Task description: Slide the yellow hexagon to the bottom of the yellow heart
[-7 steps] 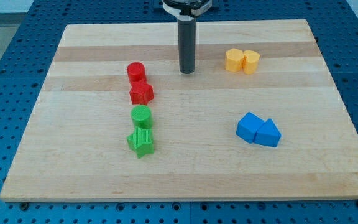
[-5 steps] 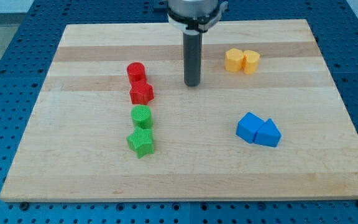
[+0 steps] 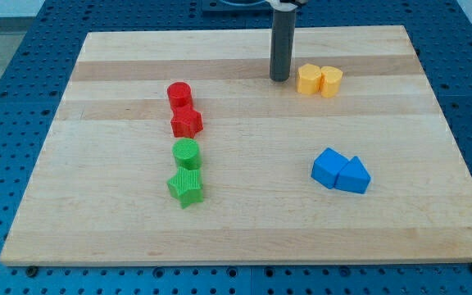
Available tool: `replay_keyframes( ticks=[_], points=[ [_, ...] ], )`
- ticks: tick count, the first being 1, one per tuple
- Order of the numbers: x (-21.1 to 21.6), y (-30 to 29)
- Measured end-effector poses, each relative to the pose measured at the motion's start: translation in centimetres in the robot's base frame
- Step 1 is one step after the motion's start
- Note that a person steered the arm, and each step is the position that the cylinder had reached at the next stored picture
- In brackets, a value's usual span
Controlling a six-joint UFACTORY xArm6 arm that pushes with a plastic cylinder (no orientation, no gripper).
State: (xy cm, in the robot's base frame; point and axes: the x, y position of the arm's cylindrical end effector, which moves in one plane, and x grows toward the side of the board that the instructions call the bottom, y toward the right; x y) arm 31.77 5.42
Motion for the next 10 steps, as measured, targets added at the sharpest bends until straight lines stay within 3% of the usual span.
replay_keyframes(
  ticks=[5, 10],
  points=[
    [-1.3, 2.7],
    [3.3, 2.7]
  ],
)
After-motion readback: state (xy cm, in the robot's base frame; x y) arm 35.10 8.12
